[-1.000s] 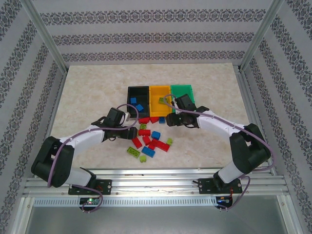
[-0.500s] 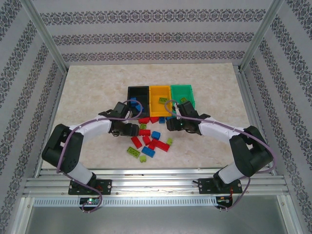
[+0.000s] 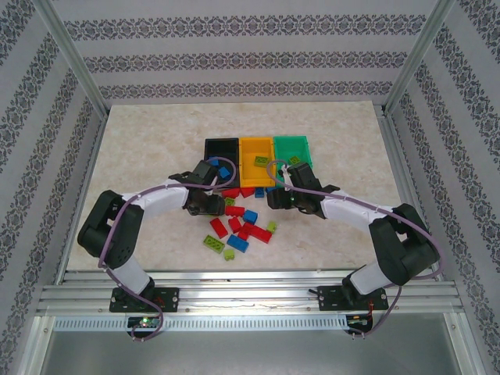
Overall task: Sort the legos into containers by color
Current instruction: Pick up the lego from the center of the table, then place the lego in the container.
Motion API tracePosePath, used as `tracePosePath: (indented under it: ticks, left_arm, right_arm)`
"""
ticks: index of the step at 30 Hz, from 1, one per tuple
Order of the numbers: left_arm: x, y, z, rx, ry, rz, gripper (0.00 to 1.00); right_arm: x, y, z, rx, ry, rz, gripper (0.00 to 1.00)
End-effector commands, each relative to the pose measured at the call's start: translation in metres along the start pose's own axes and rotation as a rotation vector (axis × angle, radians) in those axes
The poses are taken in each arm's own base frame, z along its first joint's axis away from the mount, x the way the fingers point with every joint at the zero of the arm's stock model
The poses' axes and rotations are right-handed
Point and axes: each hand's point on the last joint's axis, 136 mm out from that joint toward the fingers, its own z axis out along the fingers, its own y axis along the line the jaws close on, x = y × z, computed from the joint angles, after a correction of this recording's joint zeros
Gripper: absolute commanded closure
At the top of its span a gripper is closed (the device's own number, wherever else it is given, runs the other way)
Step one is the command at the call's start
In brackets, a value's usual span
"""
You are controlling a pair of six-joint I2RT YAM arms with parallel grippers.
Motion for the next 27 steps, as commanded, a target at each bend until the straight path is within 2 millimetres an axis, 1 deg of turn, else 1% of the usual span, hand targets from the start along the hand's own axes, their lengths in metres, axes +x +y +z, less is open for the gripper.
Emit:
tracePosePath:
  ticks: [1, 3, 7, 11, 13, 15, 17, 22, 23, 25, 27]
  left_arm:
    - [0.007, 0.007, -0.013, -0.037, -0.024, -0.021, 0.51]
    - [0.002, 0.003, -0.026, -0.013, -0.062, -0.023, 0.51]
    - [-0.018, -0.014, -0.057, 0.059, -0.156, -0.021, 0.51]
    - [-0.048, -0.036, -0.085, 0.141, -0.258, -0.016, 0.49]
    - [-0.065, -0.047, -0.091, 0.170, -0.290, -0.020, 0.49]
    - [-0.082, -0.060, -0.090, 0.207, -0.299, -0.012, 0.48]
    - [-0.103, -0.077, -0.089, 0.240, -0.303, -0.002, 0.47]
    - [-0.143, -0.108, -0.080, 0.238, -0.301, 0.049, 0.44]
    - [-0.149, -0.110, -0.075, 0.222, -0.293, 0.051, 0.41]
    - [-0.162, -0.118, -0.072, 0.206, -0.286, 0.065, 0.35]
    - [-0.169, -0.120, -0.068, 0.170, -0.274, 0.071, 0.30]
  right_arm:
    - [-0.001, 0.000, -0.002, -0.019, -0.013, 0.015, 0.41]
    - [-0.001, 0.000, -0.001, -0.022, -0.011, 0.017, 0.41]
    - [-0.001, 0.001, 0.000, -0.025, -0.011, 0.020, 0.41]
    - [-0.001, -0.003, 0.001, -0.009, -0.012, 0.029, 0.41]
    - [-0.001, -0.004, 0.001, -0.008, -0.017, 0.036, 0.41]
    - [-0.001, -0.006, 0.002, -0.006, -0.020, 0.047, 0.41]
    - [-0.001, -0.009, 0.001, 0.000, -0.026, 0.059, 0.41]
    - [-0.006, -0.020, -0.007, 0.013, -0.062, 0.092, 0.41]
    - [-0.007, -0.022, -0.008, 0.011, -0.071, 0.099, 0.41]
    - [-0.007, -0.023, -0.010, 0.006, -0.078, 0.112, 0.41]
    - [-0.008, -0.024, -0.012, -0.001, -0.085, 0.118, 0.41]
